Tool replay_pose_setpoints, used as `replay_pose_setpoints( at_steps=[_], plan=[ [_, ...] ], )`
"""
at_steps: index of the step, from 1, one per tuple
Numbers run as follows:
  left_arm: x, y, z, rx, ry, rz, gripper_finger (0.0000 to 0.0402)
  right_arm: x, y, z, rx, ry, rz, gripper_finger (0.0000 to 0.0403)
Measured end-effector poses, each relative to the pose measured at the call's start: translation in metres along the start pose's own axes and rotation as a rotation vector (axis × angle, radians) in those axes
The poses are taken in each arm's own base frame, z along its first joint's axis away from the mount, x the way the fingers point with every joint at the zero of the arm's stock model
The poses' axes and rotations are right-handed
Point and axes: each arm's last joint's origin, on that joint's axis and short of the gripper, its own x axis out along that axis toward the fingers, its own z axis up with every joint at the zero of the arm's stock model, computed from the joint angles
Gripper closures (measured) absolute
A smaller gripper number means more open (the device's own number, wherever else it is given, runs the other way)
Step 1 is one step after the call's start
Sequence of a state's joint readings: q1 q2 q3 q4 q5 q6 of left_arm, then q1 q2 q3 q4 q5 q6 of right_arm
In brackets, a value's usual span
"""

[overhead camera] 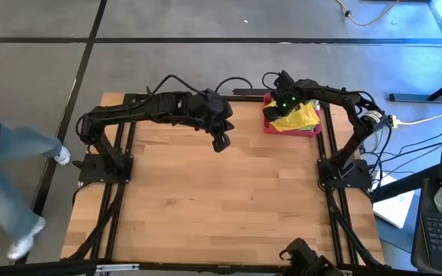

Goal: Fold microfiber towels
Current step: Put the yellow towel into the red bin

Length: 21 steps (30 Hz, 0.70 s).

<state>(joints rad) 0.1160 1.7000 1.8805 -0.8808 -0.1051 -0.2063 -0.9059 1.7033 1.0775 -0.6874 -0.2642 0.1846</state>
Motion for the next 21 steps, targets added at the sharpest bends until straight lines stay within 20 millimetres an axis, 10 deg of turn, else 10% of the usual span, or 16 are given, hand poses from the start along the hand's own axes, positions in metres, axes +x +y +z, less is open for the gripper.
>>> replay_pose_setpoints(
  at_steps=[8,16,21],
  plan=[
    [-0.016,-0.001,-0.001,0.01,-0.023,0.087,0.0399,-0.002,-0.002,0.0,-0.003,0.004,0.003,0.0373],
    [-0.016,0.001,-0.001,0.006,-0.023,0.093,0.0396,-0.062,0.01,-0.009,-0.079,-0.047,-0.031,0.0371],
    [-0.016,0.002,0.0,0.004,-0.03,0.119,0.04,-0.062,0.007,-0.019,-0.086,0.027,-0.057,0.0373]
  ],
)
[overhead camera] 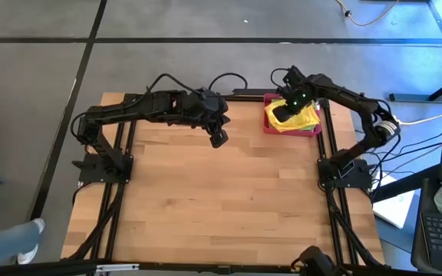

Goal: Fold microfiber towels
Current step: Put the yellow towel into the red bin

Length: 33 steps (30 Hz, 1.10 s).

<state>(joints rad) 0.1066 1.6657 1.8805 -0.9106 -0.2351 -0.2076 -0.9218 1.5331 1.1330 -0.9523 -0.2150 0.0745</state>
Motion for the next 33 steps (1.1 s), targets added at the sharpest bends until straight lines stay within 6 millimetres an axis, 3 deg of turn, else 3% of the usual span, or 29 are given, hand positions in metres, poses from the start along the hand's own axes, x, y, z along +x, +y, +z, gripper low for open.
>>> replay_pose_setpoints(
  at_steps=[7,15,23,33],
  plan=[
    [0.0,0.0,0.0,-0.003,-0.001,-0.017,0.0396,0.025,-0.005,0.009,0.026,-0.034,0.004,0.0382],
    [0.0,-0.002,0.0,-0.005,0.001,-0.027,0.0397,0.07,-0.014,-0.001,0.105,0.101,0.089,0.0393],
    [-0.002,-0.009,-0.001,-0.012,0.002,-0.042,0.04,0.074,-0.014,0.004,0.116,0.04,0.096,0.0394],
    [0.0,-0.003,0.0,0.012,0.0,-0.023,0.04,0.073,-0.014,0.01,0.12,-0.018,0.097,0.0392]
  ],
)
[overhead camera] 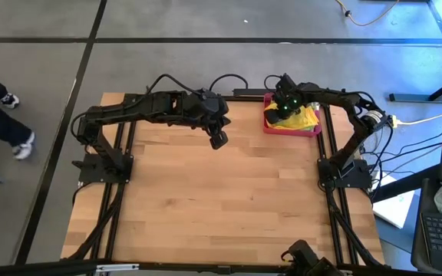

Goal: Fold microfiber towels
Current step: Put the yellow towel into the red bin, then return to Home Position

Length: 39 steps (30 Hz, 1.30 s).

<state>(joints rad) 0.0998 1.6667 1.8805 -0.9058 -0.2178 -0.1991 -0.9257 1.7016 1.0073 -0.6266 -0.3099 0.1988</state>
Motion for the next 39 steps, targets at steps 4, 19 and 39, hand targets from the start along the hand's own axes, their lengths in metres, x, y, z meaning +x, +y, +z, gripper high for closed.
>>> replay_pose_setpoints(
  at_steps=[4,19,39],
  plan=[
    [0.001,0.004,0.001,-0.008,0.0,0.011,0.0395,0.0,0.0,0.002,0.002,-0.022,0.003,0.0392],
    [0.001,0.007,0.001,0.01,0.0,0.017,0.0393,-0.016,0.003,-0.012,0.012,0.09,0.009,0.0391],
    [-0.019,0.025,-0.101,-0.194,-0.186,-0.107,0.0401,-0.141,0.05,-0.126,-0.143,-0.549,0.464,0.0391]
  ],
)
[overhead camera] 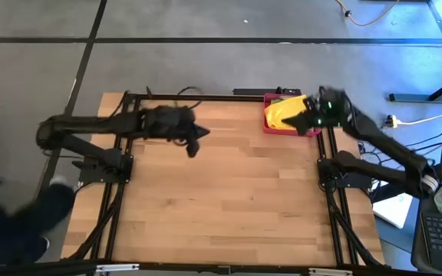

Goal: Fold microfiber towels
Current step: Return to Home Position

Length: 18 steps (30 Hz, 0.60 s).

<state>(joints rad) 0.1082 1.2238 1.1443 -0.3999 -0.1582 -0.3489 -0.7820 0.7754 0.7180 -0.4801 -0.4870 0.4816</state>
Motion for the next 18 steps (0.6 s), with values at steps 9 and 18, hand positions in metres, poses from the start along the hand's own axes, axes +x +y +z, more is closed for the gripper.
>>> replay_pose_setpoints(
  at_steps=[9,18],
  plan=[
    [-0.035,0.035,-0.091,-0.276,-0.105,-0.053,0.0401,0.007,-0.018,-0.085,0.252,-0.181,0.37,0.0391],
    [-0.075,0.069,-0.159,-0.482,-0.293,-0.147,0.0401,0.007,-0.039,-0.129,0.328,-0.292,0.46,0.0391]
  ],
)
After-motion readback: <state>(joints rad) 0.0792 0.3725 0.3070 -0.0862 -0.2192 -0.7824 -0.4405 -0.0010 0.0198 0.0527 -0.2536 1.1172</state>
